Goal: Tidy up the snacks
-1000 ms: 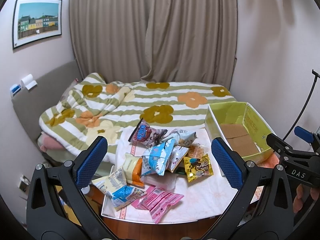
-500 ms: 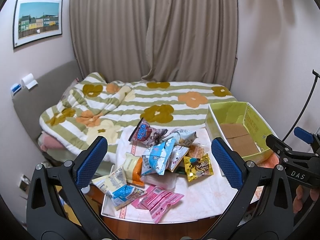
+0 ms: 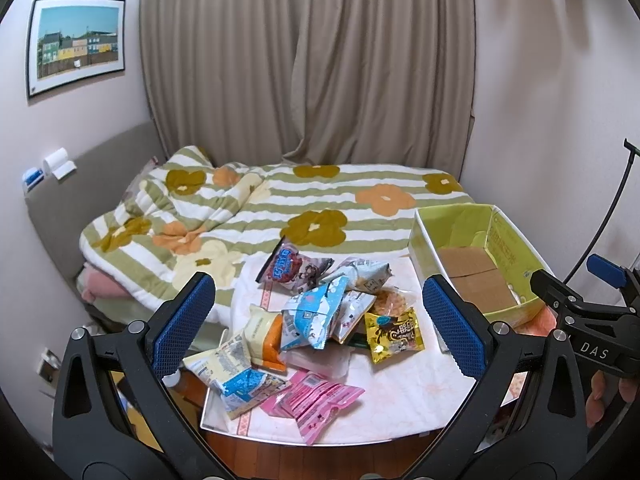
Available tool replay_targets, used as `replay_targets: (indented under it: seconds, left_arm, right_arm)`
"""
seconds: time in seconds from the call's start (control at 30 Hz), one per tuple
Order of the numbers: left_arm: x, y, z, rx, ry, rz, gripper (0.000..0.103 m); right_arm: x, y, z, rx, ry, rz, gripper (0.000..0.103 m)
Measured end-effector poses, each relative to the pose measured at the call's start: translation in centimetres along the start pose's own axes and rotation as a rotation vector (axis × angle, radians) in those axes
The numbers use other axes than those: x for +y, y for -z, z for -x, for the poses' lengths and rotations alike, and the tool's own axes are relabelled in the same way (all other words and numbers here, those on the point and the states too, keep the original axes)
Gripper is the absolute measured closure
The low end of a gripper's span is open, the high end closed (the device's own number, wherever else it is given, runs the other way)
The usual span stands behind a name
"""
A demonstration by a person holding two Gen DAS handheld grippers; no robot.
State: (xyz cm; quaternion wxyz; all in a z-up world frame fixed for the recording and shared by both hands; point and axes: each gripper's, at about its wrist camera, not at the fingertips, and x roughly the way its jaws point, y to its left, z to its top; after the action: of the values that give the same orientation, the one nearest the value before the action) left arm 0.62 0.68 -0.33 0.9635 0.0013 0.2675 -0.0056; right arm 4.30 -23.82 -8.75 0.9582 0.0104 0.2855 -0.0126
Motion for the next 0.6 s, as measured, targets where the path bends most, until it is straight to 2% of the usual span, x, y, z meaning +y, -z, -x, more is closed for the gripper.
replay_targets:
  seconds: [0.27,0.47,0.6]
  left_arm:
    - [-0.4,-0.3,0.1,0.016,-0.001,0.001,0.000]
    - [-1.1,0.0,-1.5,0.092,0.010,-0.003,0.000]
    - [-1.1,1.1,-4.0,0.171,0.004,0.008,0.000]
  right_arm:
    - [0.5,0.3,0.3,0.006,-0.013,-0.003,0.000]
    - [0.7,0.7,-0.2,0.061,-0.041,-0.015,0.000]
    - [0.8,2.7,-2.7,0.139,-0.101,-0.022,0.000]
